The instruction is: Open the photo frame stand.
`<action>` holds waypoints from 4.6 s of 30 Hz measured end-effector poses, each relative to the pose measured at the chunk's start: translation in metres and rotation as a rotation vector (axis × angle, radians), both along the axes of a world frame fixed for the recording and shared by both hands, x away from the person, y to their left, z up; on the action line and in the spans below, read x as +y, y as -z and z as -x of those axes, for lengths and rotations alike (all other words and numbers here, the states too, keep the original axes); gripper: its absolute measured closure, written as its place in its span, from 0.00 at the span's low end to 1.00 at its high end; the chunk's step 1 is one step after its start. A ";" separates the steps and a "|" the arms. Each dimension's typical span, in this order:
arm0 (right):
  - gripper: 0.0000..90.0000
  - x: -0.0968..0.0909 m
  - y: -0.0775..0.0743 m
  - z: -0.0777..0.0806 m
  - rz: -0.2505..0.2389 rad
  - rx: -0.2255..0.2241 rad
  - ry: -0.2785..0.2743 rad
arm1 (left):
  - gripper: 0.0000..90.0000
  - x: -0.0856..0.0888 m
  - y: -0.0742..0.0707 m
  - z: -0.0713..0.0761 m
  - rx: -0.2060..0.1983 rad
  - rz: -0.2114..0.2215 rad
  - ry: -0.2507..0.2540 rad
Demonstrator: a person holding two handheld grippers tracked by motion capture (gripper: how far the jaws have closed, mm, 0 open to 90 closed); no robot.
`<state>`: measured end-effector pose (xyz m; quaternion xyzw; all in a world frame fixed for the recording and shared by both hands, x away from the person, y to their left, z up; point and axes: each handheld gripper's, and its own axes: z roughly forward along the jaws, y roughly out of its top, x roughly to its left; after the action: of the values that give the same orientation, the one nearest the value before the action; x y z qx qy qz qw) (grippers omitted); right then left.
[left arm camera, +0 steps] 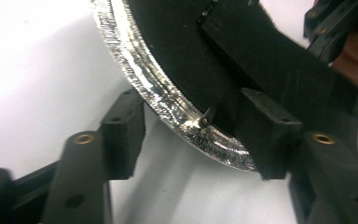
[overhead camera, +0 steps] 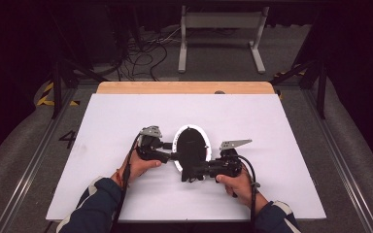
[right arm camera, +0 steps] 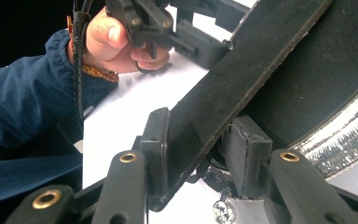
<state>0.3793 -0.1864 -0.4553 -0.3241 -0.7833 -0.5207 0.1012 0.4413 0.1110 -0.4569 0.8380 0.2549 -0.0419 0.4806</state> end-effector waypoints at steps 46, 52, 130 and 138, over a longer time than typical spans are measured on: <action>0.81 -0.002 -0.016 0.006 0.106 -0.127 0.072 | 0.69 -0.020 -0.020 0.029 -0.246 -0.021 0.124; 0.81 -0.001 -0.017 0.008 0.120 -0.137 0.078 | 0.67 -0.024 -0.020 0.031 -0.254 -0.047 0.121; 0.79 0.001 -0.023 0.009 0.213 -0.211 0.134 | 0.76 -0.057 -0.011 0.025 -0.518 -0.263 -0.047; 0.79 0.001 -0.022 0.008 0.208 -0.205 0.136 | 0.76 -0.057 -0.010 0.023 -0.515 -0.261 -0.054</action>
<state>0.3708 -0.1854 -0.4332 -0.3301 -0.8154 -0.4730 -0.0490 0.4182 0.0540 -0.4473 0.8688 0.1498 0.2181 0.4186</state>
